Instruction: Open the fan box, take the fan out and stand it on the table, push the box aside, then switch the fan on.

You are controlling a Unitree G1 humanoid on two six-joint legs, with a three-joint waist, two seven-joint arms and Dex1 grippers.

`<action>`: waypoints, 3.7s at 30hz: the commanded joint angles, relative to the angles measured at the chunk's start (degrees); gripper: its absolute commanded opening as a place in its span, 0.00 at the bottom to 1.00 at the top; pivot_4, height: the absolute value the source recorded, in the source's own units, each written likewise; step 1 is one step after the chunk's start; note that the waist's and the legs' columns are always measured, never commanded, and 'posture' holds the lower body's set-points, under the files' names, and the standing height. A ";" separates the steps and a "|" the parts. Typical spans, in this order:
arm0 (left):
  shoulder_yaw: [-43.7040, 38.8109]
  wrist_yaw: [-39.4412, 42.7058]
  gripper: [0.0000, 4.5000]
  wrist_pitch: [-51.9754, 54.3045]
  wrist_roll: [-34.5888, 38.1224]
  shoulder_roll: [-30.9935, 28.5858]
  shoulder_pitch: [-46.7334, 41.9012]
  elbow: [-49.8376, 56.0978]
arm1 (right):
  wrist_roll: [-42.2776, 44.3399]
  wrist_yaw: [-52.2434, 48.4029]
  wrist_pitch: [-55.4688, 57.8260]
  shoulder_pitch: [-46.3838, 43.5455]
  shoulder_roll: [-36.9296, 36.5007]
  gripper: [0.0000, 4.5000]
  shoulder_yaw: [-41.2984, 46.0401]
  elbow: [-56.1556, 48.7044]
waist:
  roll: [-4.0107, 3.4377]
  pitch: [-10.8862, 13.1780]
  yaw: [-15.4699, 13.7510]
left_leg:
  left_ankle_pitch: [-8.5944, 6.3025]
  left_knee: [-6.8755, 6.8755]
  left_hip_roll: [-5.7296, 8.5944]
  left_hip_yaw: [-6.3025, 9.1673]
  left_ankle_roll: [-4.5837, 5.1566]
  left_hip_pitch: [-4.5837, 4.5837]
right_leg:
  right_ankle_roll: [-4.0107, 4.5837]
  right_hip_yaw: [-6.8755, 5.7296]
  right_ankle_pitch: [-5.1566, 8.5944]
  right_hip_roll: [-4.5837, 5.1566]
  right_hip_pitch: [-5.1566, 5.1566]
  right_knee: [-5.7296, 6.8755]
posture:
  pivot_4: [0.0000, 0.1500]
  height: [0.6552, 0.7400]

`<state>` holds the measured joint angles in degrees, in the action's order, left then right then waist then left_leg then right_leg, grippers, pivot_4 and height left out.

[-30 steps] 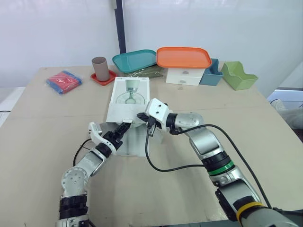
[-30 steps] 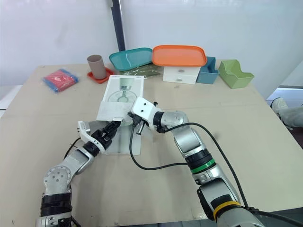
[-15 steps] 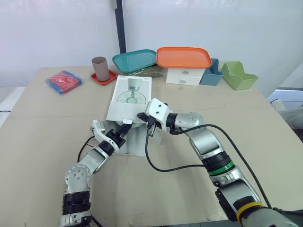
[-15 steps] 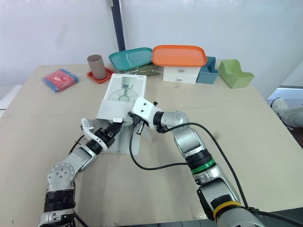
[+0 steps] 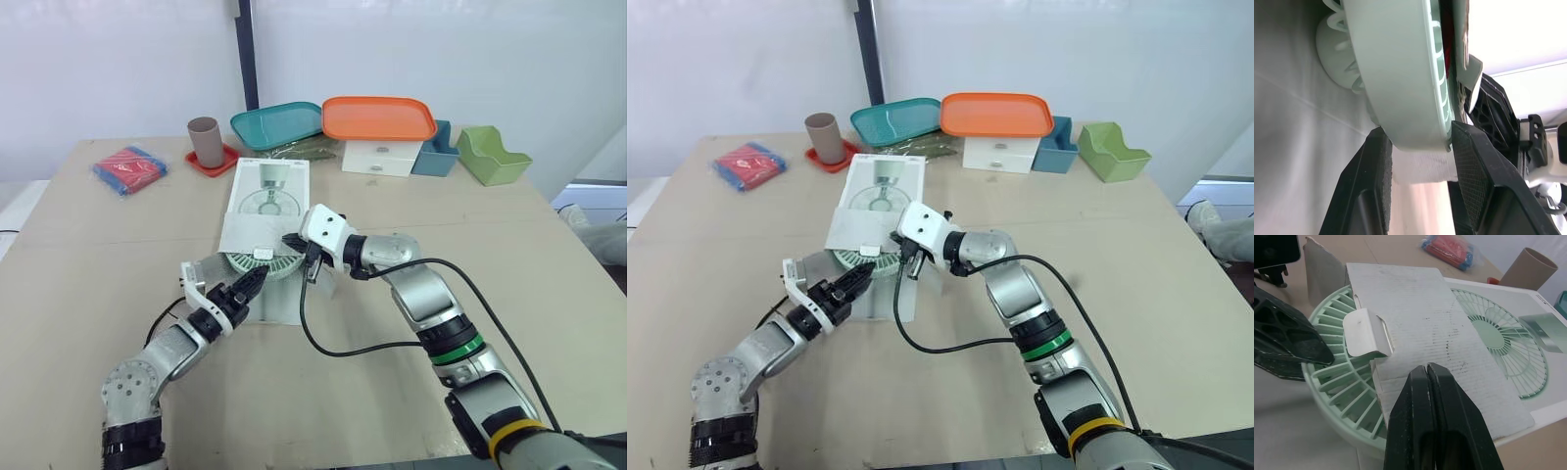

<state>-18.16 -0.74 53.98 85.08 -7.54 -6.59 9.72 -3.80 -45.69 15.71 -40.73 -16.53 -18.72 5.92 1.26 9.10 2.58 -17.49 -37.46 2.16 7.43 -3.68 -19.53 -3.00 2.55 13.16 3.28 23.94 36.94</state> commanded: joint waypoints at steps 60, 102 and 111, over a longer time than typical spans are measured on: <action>-0.55 -0.26 0.98 -9.90 25.28 -26.15 20.61 9.93 | -0.07 0.08 -1.32 1.06 2.00 0.00 -2.19 0.54 | -0.02 0.05 0.01 | -0.23 0.09 -0.12 -0.05 0.24 0.08 | 0.12 -0.02 0.10 -0.07 -0.03 -0.03 | 1.00 1.00; 2.38 3.24 0.38 1.33 27.92 -26.87 16.78 5.53 | -0.15 0.35 -0.34 2.14 1.72 0.00 -2.56 -1.59 | -0.02 0.05 0.13 | -0.24 0.13 -0.23 -0.03 0.07 0.12 | 0.13 0.03 0.11 -0.12 0.02 -0.02 | 1.00 1.00; 1.40 3.48 0.38 -0.03 27.92 -25.77 25.08 11.10 | -0.06 0.54 -0.45 2.16 2.06 0.00 -2.59 -1.19 | -0.02 0.05 0.03 | -0.31 0.13 -0.22 -0.07 0.18 0.14 | 0.15 0.00 0.14 -0.13 -0.03 -0.03 | 1.00 1.00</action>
<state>-16.23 2.92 53.81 112.36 -33.31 17.35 19.13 -3.81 -44.80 14.99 -39.01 -14.82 -20.32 4.44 1.24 9.15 2.61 -17.80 -37.33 1.94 7.37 -3.50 -19.39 -2.84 2.54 13.30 3.15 23.91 36.91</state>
